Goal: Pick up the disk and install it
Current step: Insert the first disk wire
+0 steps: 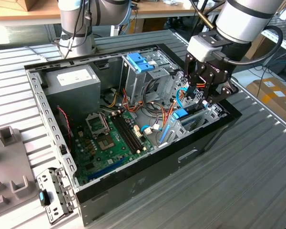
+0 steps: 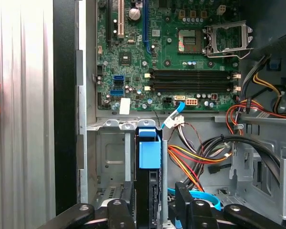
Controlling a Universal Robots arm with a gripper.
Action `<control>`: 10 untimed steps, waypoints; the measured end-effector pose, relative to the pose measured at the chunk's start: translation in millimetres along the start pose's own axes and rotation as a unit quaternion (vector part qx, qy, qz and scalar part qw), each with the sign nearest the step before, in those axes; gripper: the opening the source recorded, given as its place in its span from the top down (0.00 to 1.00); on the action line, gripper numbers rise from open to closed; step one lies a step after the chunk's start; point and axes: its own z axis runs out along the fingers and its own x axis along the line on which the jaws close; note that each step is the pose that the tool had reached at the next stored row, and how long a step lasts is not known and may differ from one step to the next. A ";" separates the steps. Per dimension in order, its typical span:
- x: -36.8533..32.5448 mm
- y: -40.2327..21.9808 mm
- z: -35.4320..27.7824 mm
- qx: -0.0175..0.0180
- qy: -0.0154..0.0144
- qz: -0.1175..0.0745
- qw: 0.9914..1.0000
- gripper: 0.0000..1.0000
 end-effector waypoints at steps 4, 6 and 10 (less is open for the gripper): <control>0.0 0.0 0.0 0.000 0.000 0.000 1.000 0.52; 0.0 0.0 0.1 0.000 0.000 0.000 1.000 0.52; -0.5 0.0 0.3 0.000 0.000 0.000 1.000 0.52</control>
